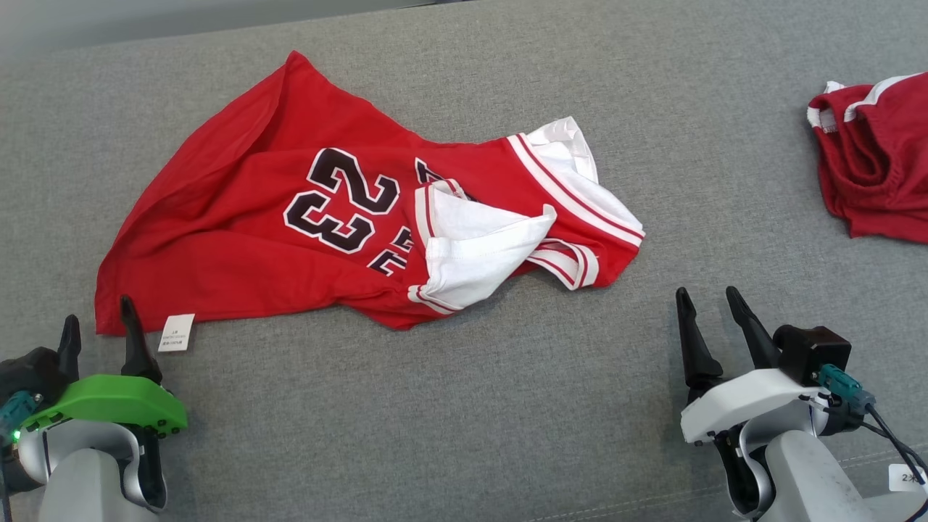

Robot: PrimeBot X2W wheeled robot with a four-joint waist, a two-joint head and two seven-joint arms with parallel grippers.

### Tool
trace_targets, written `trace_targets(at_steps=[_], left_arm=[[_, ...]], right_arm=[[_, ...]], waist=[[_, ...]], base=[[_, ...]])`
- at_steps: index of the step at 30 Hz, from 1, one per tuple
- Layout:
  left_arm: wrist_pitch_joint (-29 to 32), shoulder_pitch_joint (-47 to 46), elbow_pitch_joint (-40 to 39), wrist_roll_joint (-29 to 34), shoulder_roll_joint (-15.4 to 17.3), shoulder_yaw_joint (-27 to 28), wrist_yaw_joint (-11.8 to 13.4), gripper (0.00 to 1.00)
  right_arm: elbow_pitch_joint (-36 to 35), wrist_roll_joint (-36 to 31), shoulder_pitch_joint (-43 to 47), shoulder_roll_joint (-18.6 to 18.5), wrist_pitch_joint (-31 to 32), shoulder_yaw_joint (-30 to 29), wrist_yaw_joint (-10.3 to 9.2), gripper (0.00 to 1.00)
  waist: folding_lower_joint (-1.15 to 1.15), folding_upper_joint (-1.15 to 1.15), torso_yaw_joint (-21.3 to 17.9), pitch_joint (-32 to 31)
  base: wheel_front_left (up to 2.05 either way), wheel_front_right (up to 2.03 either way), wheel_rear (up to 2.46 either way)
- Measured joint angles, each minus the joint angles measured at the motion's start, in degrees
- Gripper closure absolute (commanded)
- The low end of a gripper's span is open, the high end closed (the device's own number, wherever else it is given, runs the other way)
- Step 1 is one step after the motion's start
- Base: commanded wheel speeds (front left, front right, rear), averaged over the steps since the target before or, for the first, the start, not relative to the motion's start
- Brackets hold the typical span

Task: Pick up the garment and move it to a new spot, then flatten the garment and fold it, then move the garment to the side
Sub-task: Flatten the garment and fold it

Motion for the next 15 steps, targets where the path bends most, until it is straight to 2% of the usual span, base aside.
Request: trace_targets(at_steps=[9, 11, 12, 15], left_arm=[[0.0, -0.3, 2.7, 0.6, 0.1, 1.9, -1.0, 0.0], [0.0, -0.3, 3.4, 1.0, 0.2, 2.1, -1.1, 0.73], [0.0, -0.3, 3.7, 1.0, 0.1, 2.3, -1.3, 1.0], [0.0, -0.4, 4.1, 1.0, 0.1, 2.5, -1.5, 1.0]], right_arm=[[-0.1, -0.3, 0.0, 0.0, 0.0, -0.1, 0.0, 0.0], [-0.2, -0.6, 0.0, 0.0, 0.0, -0.2, 0.0, 0.0], [-0.2, -0.6, 0.0, 0.0, 0.0, -0.2, 0.0, 0.0], [-0.6, -1.0, 0.0, 0.0, 0.0, -0.4, 0.0, 0.0]], waist=[[0.0, 0.0, -1.2, -0.2], [0.0, 0.0, -1.4, -0.3], [0.0, 0.0, -1.5, -0.3], [0.0, 0.0, -1.6, -0.7]], base=[[0.0, 0.0, 0.0], [0.0, 0.0, 0.0], [0.0, 0.0, 0.0], [0.0, 0.0, 0.0]])
